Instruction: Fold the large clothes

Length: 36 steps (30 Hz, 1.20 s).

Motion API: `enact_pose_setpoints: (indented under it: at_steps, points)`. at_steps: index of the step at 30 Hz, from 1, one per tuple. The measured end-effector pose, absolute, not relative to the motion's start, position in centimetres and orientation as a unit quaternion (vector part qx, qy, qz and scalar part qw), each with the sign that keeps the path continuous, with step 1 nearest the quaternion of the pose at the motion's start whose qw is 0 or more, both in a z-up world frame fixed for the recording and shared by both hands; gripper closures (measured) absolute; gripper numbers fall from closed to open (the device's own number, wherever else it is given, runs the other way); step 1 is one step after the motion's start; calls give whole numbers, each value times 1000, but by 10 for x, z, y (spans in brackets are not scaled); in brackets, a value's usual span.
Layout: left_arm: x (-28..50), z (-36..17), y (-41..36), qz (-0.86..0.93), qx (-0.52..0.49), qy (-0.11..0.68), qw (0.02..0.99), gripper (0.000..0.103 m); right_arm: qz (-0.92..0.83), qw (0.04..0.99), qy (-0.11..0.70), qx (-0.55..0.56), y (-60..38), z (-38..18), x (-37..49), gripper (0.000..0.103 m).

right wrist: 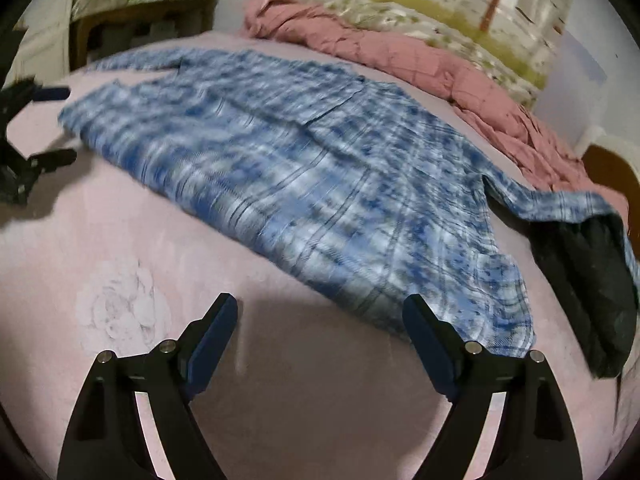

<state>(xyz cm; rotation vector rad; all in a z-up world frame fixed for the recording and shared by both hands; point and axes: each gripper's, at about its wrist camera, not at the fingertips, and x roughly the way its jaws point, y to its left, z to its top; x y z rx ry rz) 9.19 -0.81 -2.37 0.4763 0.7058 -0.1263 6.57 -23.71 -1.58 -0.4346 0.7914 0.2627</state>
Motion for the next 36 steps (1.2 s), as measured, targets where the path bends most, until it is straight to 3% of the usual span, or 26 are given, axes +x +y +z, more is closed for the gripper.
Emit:
enact_pose_setpoints:
  at_steps: [7,9,10,11,12,13,19,27,33,36]
  points:
    - [122,-36,14,39,240,364,899,2,40,894,384,-227,-254,-23,93,17]
    - [129,-39,29,50,220,377,898,24,16,896,388,-216,-271,-22,99,26]
    - [130,-39,37,43,201,383,900,57,7,897,388,-214,-277,-22,101,31]
    - [131,-38,43,31,182,388,903,93,-3,898,389,-206,-288,-21,104,49]
    - [130,-37,47,25,172,389,905,100,-7,900,391,-194,-297,-20,106,89]
    - [128,-34,51,13,159,388,908,100,-8,902,393,-178,-306,-18,108,101]
    - [127,-5,56,-17,129,384,914,100,36,922,373,-100,-330,11,108,101]
    - [228,40,58,-7,133,407,904,100,19,928,363,-81,-318,49,202,101]
    - [308,9,57,3,132,426,895,100,3,925,376,-56,-313,29,282,101]
    - [333,-13,64,-8,84,421,903,100,-5,923,384,-39,-322,11,303,101]
